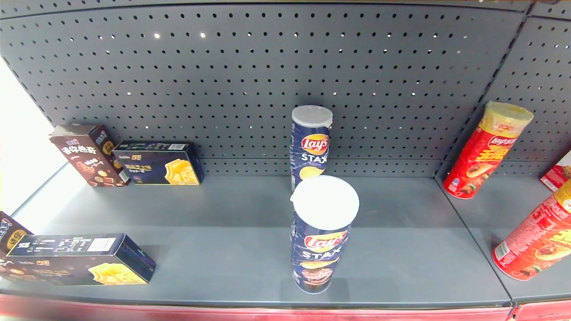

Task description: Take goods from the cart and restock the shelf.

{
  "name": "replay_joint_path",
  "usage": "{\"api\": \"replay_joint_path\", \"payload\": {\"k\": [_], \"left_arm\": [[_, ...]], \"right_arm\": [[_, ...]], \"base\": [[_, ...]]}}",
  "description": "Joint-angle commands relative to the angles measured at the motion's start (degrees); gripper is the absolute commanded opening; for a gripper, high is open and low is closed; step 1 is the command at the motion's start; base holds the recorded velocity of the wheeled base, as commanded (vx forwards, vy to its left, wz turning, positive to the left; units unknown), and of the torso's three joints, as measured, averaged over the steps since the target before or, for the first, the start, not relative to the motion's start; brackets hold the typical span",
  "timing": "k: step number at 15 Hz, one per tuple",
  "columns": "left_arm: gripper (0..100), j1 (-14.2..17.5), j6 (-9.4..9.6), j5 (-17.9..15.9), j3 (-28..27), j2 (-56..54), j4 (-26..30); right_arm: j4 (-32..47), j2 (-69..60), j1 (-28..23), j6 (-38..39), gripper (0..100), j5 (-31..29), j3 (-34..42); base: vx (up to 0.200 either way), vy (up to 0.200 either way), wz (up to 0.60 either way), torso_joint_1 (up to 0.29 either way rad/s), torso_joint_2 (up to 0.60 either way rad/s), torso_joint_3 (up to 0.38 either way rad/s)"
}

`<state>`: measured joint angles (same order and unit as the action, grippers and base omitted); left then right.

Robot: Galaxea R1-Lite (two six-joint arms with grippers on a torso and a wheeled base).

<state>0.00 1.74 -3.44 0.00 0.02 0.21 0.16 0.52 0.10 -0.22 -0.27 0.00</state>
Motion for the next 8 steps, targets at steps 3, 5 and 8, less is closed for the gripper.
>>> {"api": "replay_joint_path", "payload": {"k": [3, 5, 8], "left_arm": [[100, 0.00, -0.07, 0.01, 0.00, -0.02, -0.03], [100, 0.00, -0.07, 0.01, 0.00, -0.02, -0.03], [100, 0.00, 0.19, -0.17, 0.00, -0.02, 0.06]], "right_arm": [[0.02, 0.09, -0.01, -0.04, 100, 0.00, 0.00], [0.02, 0.09, -0.01, -0.04, 100, 0.00, 0.00], [0.02, 0.09, -0.01, -0.04, 100, 0.00, 0.00]], "base": [[-0.133, 0.000, 0.00, 0.002, 0.00, -0.002], [0.000, 0.000, 0.00, 0.000, 0.00, 0.000], [0.000, 0.000, 0.00, 0.000, 0.00, 0.000]]}}
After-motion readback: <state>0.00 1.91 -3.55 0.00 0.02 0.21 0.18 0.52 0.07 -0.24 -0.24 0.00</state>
